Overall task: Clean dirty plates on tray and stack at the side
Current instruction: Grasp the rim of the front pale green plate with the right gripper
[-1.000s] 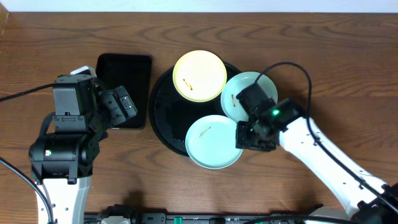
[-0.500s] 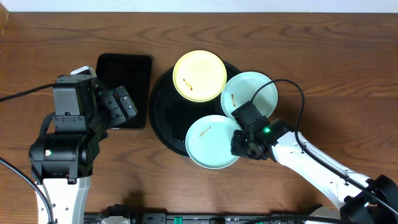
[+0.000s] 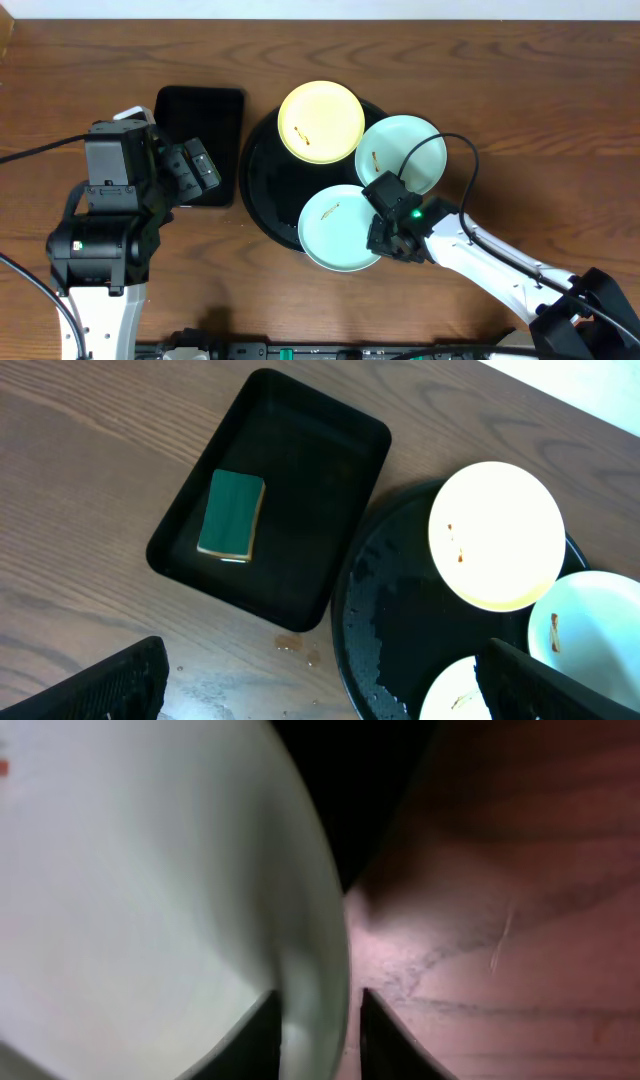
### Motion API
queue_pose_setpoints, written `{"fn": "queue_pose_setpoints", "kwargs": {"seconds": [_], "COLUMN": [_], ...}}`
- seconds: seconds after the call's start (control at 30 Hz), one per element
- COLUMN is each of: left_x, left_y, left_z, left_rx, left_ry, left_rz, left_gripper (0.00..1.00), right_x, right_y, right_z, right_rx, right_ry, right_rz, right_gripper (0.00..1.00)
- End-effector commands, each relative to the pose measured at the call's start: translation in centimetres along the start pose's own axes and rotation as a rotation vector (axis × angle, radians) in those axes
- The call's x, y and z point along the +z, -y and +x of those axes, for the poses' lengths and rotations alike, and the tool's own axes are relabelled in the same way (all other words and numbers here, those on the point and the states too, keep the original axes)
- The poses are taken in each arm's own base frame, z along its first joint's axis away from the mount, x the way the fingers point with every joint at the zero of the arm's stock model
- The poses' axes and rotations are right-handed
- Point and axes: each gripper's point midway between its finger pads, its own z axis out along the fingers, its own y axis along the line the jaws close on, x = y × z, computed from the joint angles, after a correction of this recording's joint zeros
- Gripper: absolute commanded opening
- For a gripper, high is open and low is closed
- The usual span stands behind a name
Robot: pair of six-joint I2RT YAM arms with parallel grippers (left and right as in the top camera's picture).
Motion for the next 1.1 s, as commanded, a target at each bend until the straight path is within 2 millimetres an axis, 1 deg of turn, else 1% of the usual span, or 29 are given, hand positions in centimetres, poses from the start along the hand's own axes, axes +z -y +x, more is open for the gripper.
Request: {"fn": "queue_pose_setpoints", "kwargs": {"seconds": [0.0, 0.1, 0.17, 0.23, 0.37, 0.5, 0.57, 0.6, 0.63, 0.7, 0.77, 0.87, 0.97, 1.07], "left_x": [-0.2, -0.2, -0.2, -0.2, -0.2, -0.1, 0.3, 0.7, 1.2, 2.5, 4.2, 7.2, 9.9, 12.5], "left_y": [0.1, 0.1, 0.1, 0.0, -0.1, 0.0, 0.1, -0.1, -0.5, -0.8, -0.8, -1.4, -3.0, -4.6], "left_z": [-0.3, -0.3, -0.3, -0.1, 0.2, -0.1, -0.3, -0.5, -0.7, -0.8, -0.5, 0.5, 1.3, 2.1], "left_rx": [0.004, 0.004, 0.004, 0.004, 0.006, 0.059, 0.105, 0.123, 0.123, 0.127, 0.133, 0.134, 0.106, 0.056], "left_ry": [0.008, 0.008, 0.008, 0.003, -0.012, -0.001, -0.003, -0.004, -0.005, -0.027, -0.071, -0.165, -0.249, -0.323], "left_rz": [0.000, 0.000, 0.000, -0.002, -0.008, -0.004, -0.005, -0.023, -0.053, -0.085, -0.099, -0.138, -0.189, -0.204], "left_gripper": [0.98, 0.98, 0.98, 0.98, 0.98, 0.98, 0.98, 0.98, 0.98, 0.98, 0.98, 0.98, 0.98, 0.98], "right_x": [0.1, -0.3, -0.9, -2.0, -5.2, -7.9, -8.9, -9.2, -9.4, -9.7, -9.8, -9.5, -9.1, -9.0], "right_y": [0.3, 0.3, -0.2, -0.8, -2.1, -3.8, -4.9, -5.6, -5.8, -5.9, -6.0, -6.0, -6.0, -5.9], "right_z": [-0.4, -0.9, -1.3, -2.3, -5.1, -7.9, -9.0, -9.5, -9.9, -10.5, -10.7, -10.0, -9.1, -9.1], "right_rx": [0.011, 0.015, -0.011, -0.042, -0.112, -0.203, -0.289, -0.354, -0.378, -0.375, -0.370, -0.383, -0.400, -0.422], "right_ry": [0.028, 0.042, 0.055, 0.094, 0.213, 0.334, 0.386, 0.414, 0.435, 0.469, 0.478, 0.439, 0.395, 0.398], "right_rz": [0.024, 0.026, 0.013, 0.005, 0.015, 0.012, 0.000, -0.009, -0.008, 0.001, -0.005, -0.018, -0.027, -0.020], "right_gripper": [0.02, 0.01, 0.01, 0.01, 0.01, 0.01, 0.01, 0.01, 0.01, 0.01, 0.01, 0.01, 0.01, 0.01]}}
